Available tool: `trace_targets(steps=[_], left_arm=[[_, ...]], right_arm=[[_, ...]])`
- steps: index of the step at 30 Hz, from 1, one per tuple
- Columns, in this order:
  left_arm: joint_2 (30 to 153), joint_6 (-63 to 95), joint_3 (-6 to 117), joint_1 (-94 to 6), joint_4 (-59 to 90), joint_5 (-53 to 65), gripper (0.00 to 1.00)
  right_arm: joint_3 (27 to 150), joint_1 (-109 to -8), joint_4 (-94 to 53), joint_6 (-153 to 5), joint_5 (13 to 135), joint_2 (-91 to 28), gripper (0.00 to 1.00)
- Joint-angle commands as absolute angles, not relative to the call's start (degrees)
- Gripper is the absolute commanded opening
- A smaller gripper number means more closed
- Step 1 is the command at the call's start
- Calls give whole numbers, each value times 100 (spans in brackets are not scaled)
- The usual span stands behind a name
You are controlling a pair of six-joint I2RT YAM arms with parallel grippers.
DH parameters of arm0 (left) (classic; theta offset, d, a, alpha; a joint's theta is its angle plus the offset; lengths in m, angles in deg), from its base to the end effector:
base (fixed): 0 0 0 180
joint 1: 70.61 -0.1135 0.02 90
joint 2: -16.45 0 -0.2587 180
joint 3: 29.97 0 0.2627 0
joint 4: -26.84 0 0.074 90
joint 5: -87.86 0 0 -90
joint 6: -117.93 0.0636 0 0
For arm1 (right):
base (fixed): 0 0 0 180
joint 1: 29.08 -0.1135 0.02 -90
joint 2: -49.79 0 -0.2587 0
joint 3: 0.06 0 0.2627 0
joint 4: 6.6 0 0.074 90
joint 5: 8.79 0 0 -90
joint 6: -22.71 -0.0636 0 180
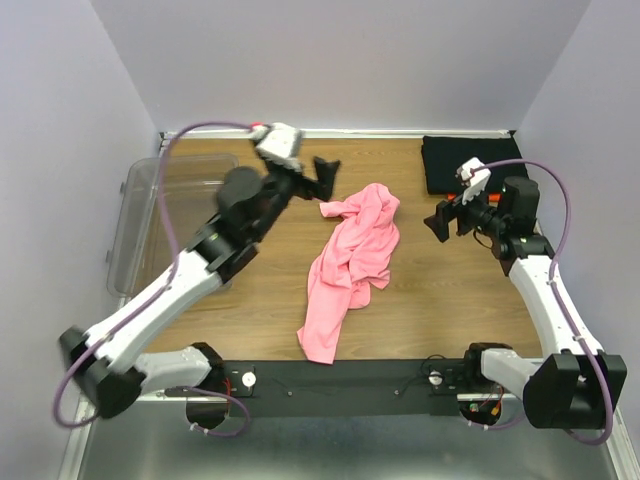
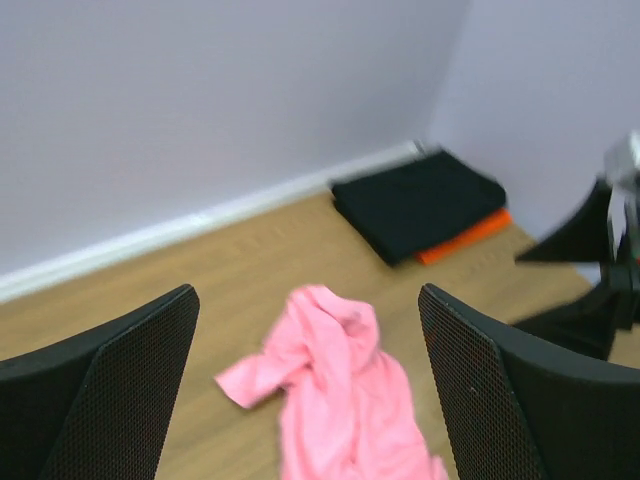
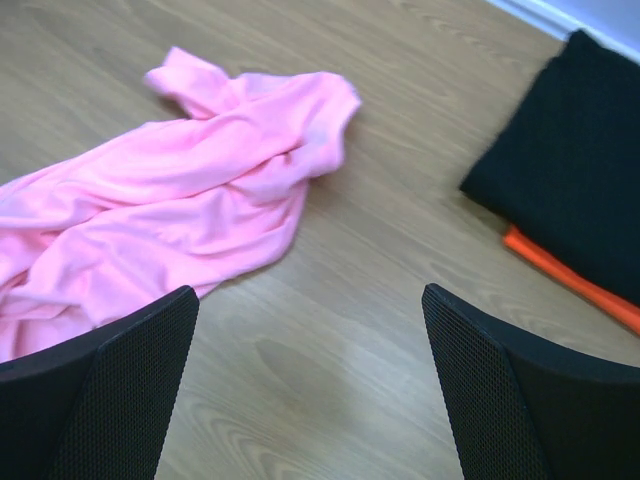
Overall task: Fold and stack the t-shirts
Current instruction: Move the tshirt to the center of the board, then flatten the tshirt out
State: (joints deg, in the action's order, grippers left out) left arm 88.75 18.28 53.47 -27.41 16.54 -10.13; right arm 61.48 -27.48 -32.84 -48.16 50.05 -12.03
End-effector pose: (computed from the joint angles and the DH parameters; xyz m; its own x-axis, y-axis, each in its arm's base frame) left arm 0.2510 -0.2236 0.4127 -0.0861 -0.1469 -0.9854 0.5702 0.8038 -0.1696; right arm 0.2763 0.0252 0.2829 -0.2779 -0.2728 -0.9211 -0.5609 0.8245 -0.0750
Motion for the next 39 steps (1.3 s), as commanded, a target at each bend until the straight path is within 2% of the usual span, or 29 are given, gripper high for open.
trace_targets(steps=[1,10,17,22,29,32,35,39], left_arm=[[7650,2749,4611,-2780,2374,-2313,98],[6102,2600,2455,-2807,2480,-2297,98],[5724,1810,1752,-2754,2787,-2175,98],[5794,1502,1724,-2745,2517,-1736,98],[6224,1336,2594,-2745,1137,-1147,98],[6408,704,2358,-2745,969,-471,92],[6392,-52,1875,-2745,1117,215,85],[6111,-555,1286,-2728,1478,717,83]], right_arm=[[6200,-2724,-3597,-4751,4053,-1436,100],[6288,-2724,-3904,-4901,2637,-2192,100],[6332,-2732,-3896,-4936,2934,-2737,100],[6394,-2732,-3887,-4962,3242,-3071,100],[6605,-2899,-3913,-5068,3058,-3555,99],[6614,-3406,-3966,-4945,3023,-3398,98],[6736,-4014,-3949,-4822,3399,-3344,98],[7639,-4147,-3720,-5585,5559,-4010,97]])
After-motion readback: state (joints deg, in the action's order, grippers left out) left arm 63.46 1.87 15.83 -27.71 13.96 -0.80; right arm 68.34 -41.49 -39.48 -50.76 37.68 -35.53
